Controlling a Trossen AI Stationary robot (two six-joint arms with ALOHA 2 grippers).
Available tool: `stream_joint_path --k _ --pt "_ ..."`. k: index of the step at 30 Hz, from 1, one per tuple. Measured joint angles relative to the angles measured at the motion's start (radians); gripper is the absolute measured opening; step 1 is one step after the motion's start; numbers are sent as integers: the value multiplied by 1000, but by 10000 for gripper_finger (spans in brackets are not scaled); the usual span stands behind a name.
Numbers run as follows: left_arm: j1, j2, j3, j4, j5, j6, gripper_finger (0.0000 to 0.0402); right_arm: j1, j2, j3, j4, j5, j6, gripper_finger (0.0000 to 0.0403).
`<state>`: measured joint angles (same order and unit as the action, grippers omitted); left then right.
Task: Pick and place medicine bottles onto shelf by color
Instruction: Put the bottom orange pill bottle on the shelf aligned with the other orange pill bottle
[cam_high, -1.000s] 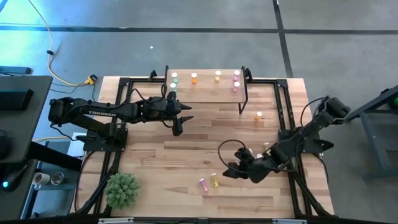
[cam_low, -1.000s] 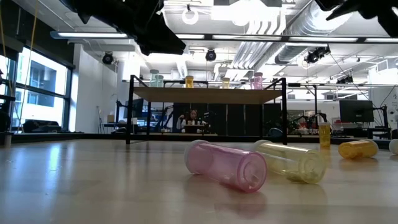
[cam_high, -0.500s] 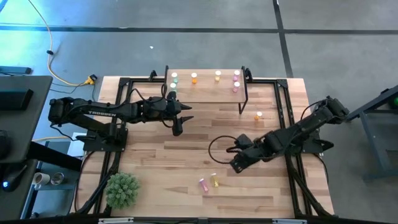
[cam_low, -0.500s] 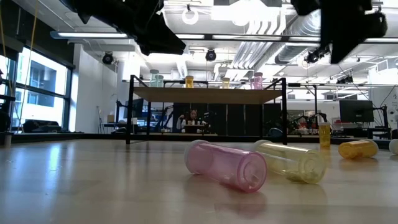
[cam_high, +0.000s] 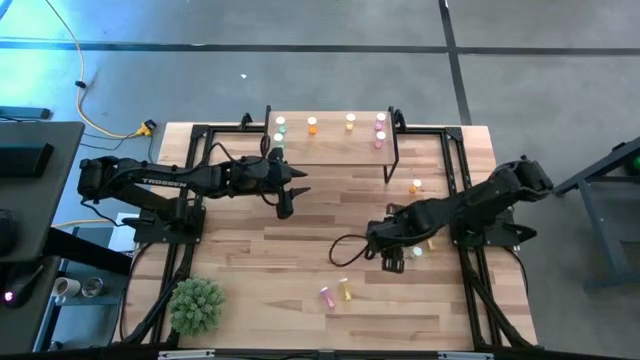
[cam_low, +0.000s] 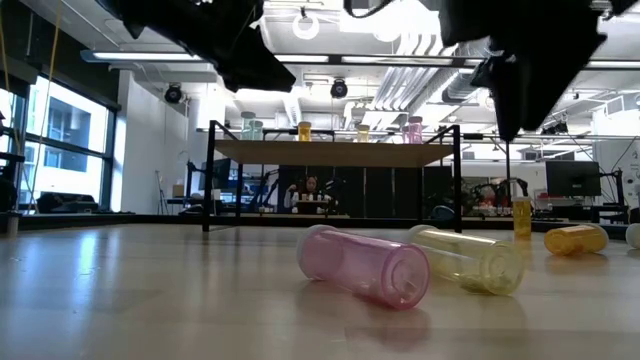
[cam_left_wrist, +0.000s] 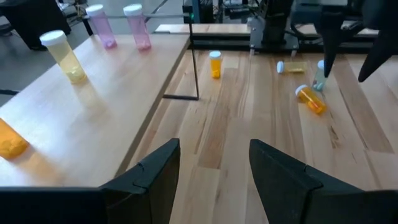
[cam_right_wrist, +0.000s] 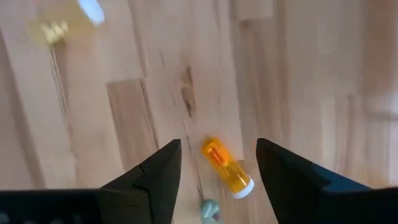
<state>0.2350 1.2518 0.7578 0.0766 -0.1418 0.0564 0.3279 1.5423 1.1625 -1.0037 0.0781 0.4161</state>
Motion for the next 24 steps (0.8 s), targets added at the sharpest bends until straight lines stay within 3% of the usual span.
stream_joint_path --k 9,24 --pt "0 0 0 -39 0 0 181 2 168 0 5 -71 -184 199" --pt "0 0 0 -25 -5 0 181 0 308 0 -45 -15 -267 199"
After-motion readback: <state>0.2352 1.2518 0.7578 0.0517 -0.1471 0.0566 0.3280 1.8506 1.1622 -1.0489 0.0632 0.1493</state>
